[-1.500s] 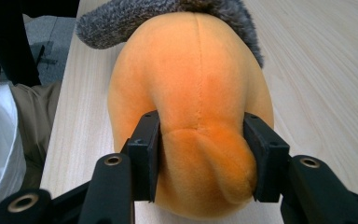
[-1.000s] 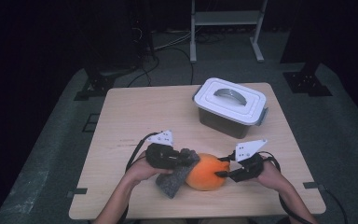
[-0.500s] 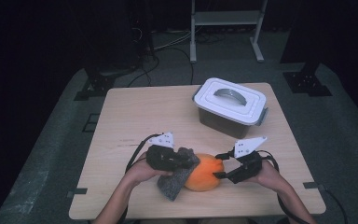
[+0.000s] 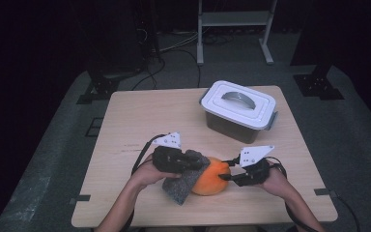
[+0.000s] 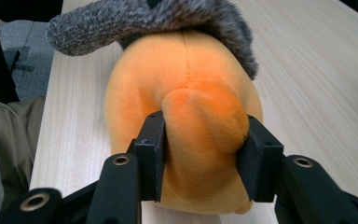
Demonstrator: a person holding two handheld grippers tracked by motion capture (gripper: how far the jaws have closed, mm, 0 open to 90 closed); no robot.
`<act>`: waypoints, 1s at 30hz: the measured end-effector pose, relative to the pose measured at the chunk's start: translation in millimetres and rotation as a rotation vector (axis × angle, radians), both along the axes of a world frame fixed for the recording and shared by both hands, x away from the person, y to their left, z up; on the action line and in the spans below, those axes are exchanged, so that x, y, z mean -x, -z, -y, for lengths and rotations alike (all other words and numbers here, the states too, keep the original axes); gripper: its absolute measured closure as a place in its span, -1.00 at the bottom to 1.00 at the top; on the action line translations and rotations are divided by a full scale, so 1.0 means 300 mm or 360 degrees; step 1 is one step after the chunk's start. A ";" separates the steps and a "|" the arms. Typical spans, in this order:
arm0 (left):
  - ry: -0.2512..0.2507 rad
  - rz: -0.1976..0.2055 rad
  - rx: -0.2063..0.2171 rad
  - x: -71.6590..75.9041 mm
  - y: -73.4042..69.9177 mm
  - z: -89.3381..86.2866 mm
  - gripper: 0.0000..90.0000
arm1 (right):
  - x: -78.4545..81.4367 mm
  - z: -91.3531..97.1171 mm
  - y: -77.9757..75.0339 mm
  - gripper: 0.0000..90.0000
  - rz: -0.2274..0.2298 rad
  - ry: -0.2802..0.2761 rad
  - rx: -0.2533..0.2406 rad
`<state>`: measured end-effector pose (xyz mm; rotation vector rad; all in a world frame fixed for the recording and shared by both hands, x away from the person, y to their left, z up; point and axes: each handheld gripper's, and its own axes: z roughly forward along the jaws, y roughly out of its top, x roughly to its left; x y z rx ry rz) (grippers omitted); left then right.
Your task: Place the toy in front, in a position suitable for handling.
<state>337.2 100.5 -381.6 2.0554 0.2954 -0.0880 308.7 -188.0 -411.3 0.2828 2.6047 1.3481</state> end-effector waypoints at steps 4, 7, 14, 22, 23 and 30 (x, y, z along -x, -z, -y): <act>0.0019 -0.0002 -0.0051 0.004 0.009 0.018 0.68 | -0.004 0.001 0.003 0.20 -0.0019 -0.0010 -0.0002; 0.0030 -0.0048 -0.0049 0.014 0.028 0.007 0.68 | -0.010 0.009 0.011 -0.07 -0.0116 -0.0005 -0.0039; 0.0056 -0.0079 -0.0047 0.035 0.039 -0.026 0.68 | -0.014 -0.006 0.027 -0.12 -0.0220 -0.0004 -0.0062; 0.0046 -0.0012 -0.0029 0.011 -0.035 0.013 0.68 | 0.007 -0.018 0.025 0.11 -0.0096 -0.0059 -0.0034; 0.0060 -0.0006 -0.0035 0.009 -0.038 0.026 0.68 | 0.010 -0.021 0.023 0.11 -0.0076 -0.0071 -0.0028; 0.0076 -0.0030 -0.0093 0.003 -0.005 0.092 0.68 | 0.020 -0.020 0.028 0.17 -0.0024 -0.0083 0.0010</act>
